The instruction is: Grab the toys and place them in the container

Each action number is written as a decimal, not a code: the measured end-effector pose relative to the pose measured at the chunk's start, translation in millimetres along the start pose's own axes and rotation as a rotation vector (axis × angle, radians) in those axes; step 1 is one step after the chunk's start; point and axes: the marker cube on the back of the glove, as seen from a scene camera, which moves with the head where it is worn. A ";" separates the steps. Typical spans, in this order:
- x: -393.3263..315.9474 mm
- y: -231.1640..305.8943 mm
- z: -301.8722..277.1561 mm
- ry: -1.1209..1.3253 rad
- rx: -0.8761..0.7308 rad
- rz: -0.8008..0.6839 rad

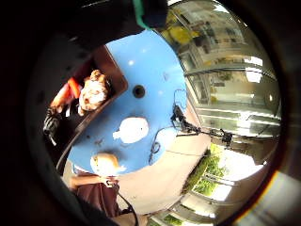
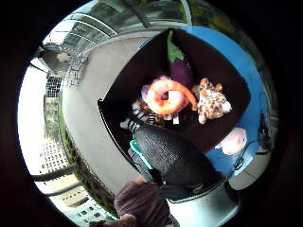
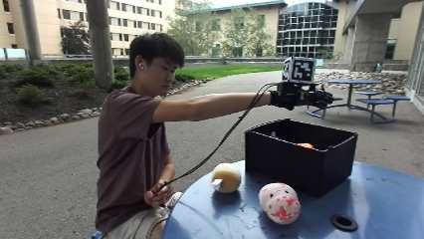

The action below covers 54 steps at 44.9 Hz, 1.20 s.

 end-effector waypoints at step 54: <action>184.8 72.8 282.7 -0.094 -0.129 0.027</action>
